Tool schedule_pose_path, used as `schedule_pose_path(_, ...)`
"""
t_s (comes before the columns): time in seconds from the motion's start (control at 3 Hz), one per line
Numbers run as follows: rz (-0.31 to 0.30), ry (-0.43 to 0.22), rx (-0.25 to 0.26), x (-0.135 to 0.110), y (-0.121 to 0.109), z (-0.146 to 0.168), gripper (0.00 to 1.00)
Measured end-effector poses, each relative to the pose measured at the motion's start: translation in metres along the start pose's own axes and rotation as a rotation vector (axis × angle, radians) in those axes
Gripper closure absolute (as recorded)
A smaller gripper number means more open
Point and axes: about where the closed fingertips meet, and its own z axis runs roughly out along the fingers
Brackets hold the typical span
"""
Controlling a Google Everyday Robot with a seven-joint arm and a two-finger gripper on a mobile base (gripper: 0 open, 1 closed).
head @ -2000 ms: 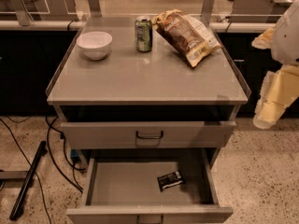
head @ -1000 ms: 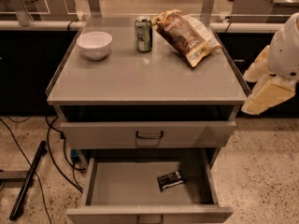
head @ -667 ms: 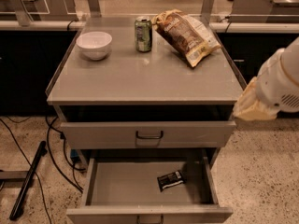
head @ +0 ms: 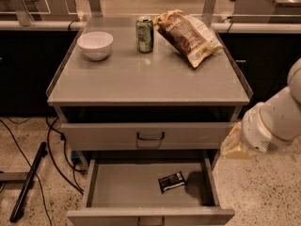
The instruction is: Pick rxbar chocolate from middle drawer and place on counter
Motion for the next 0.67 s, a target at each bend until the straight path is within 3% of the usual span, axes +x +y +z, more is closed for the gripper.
schedule_pose_path(0.67, -0.005, 0.001, -0.029, 0.0049, 0.0055, 0.0148, 1.0)
